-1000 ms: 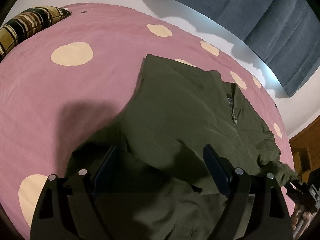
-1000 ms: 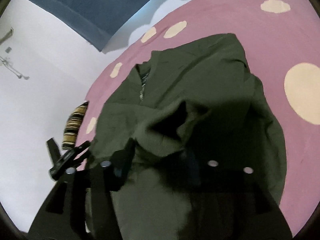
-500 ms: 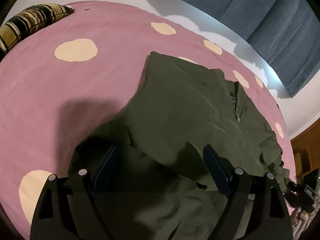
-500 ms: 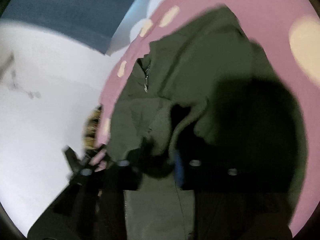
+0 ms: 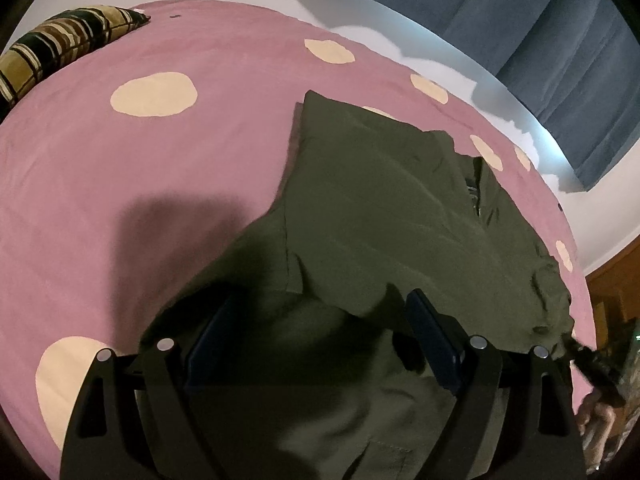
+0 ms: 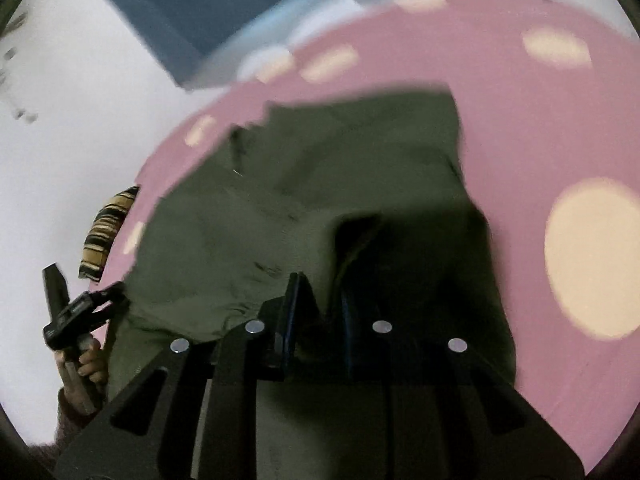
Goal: Fold small clothes
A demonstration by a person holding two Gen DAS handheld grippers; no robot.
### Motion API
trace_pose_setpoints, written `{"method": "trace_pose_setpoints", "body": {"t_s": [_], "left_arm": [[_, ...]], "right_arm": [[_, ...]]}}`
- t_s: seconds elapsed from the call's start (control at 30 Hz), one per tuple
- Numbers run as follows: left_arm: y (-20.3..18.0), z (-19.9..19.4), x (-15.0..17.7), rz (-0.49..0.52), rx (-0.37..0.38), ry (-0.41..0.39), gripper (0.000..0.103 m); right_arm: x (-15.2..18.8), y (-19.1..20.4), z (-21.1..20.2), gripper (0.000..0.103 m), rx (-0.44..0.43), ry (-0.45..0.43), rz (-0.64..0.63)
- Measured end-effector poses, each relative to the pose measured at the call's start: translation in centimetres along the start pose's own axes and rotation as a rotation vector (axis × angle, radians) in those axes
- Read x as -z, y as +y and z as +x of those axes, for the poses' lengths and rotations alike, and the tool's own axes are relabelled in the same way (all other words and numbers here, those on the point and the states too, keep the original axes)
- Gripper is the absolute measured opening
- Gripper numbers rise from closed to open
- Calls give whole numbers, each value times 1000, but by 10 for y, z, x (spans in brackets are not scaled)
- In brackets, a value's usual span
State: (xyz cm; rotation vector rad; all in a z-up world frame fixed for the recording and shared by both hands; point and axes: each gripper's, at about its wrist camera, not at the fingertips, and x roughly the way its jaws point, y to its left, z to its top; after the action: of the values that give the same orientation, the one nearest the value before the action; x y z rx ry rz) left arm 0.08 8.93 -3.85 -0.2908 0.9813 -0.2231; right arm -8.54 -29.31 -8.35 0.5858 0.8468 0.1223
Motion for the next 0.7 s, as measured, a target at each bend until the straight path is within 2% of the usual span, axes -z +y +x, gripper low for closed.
{"method": "trace_pose_setpoints", "body": {"t_s": [0.13, 0.23, 0.5, 0.67, 0.7], "left_arm": [[-2, 1, 1, 14, -13, -2, 85], [-3, 1, 2, 22, -20, -4, 85], [-5, 1, 4, 26, -24, -4, 85], [-7, -1, 4, 31, -35, -5, 85], [-8, -2, 5, 33, -34, -5, 85]], "right_arm": [[5, -18, 3, 25, -92, 8, 105], [4, -16, 1, 33, -100, 19, 108], [8, -14, -1, 33, -89, 16, 98], [15, -16, -21, 46, -88, -4, 102], [16, -16, -27, 54, -82, -10, 101]]}}
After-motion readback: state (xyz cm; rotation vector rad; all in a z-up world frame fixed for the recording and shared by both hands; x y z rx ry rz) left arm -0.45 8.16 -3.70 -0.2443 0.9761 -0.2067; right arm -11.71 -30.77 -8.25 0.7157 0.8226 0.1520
